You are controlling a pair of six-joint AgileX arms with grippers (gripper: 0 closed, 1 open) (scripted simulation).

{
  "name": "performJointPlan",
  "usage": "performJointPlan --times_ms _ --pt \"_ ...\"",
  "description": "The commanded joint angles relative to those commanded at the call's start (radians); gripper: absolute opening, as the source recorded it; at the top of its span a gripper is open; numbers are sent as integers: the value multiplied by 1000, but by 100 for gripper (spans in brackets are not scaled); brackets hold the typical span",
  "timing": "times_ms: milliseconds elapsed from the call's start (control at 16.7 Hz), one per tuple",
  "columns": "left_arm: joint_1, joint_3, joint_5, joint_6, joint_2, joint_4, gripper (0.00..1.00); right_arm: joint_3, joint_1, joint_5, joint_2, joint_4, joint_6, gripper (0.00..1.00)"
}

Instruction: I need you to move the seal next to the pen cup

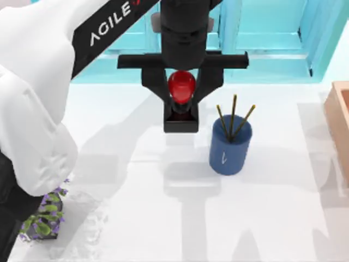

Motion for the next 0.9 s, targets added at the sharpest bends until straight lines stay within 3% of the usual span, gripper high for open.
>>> performJointPlan --times_ms 180,900 --pt "0 0 0 0 0 0 0 0 0 0 0 0 0 100" --pt "0 0 0 0 0 0 90 0 0 0 0 0 0 100"
